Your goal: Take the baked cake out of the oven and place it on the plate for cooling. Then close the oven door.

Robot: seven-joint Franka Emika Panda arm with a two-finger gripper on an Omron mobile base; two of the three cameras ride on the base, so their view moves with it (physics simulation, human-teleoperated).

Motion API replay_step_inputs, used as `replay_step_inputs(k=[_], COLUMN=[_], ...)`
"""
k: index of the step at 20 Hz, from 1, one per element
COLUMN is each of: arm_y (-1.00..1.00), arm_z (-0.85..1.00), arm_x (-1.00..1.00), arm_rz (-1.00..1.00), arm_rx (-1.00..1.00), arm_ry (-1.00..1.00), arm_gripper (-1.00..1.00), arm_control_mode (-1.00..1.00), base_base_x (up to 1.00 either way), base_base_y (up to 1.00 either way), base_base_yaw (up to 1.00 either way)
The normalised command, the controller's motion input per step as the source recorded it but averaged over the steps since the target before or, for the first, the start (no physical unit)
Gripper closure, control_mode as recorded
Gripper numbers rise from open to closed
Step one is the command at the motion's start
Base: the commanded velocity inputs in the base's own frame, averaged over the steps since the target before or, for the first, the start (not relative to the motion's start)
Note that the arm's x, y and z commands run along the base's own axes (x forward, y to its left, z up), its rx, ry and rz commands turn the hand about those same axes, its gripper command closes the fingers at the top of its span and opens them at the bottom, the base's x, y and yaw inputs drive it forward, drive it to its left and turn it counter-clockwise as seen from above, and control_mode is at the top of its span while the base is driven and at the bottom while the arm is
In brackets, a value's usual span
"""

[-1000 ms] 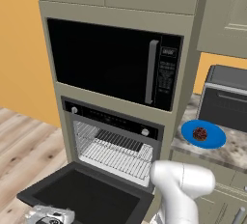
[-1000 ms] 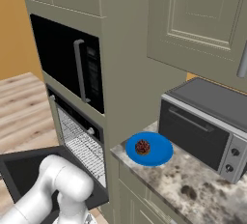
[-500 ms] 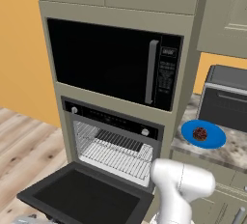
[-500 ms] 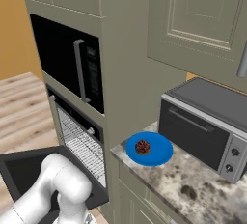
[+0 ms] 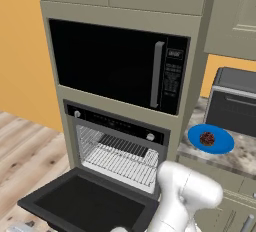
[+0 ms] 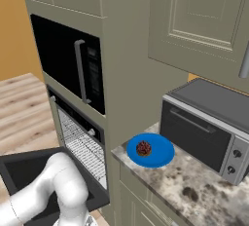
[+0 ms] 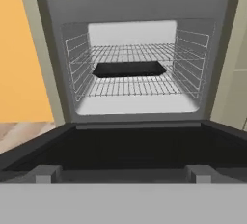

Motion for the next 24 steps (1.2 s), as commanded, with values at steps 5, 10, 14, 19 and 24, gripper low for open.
replay_step_inputs(k=[5, 10, 14, 19, 24], arm_y=[0.11, 0.03, 0.00, 0.00, -0.05], arm_z=[-0.37, -0.46, -0.74, -0.72, -0.83], arm_x=[0.27, 0.14, 0.01, 0.00, 0.00], arm_rz=[-0.12, -0.03, 0.00, 0.00, 0.00], arm_rx=[-0.07, -0.18, -0.14, -0.08, -0.05], arm_ry=[-0.15, -0.06, -0.03, -0.08, -0.13], arm_gripper=[-1.00, -1.00, -1.00, -1.00, -1.00], arm_control_mode=[-1.00, -1.00, -1.00, -1.00, -1.00], base_base_x=[0.00, 0.00, 0.00, 0.00, 0.00], base_base_y=[0.00, 0.00, 0.00, 0.00, 0.00], base_base_yaw=[0.00, 0.00, 0.00, 0.00, 0.00])
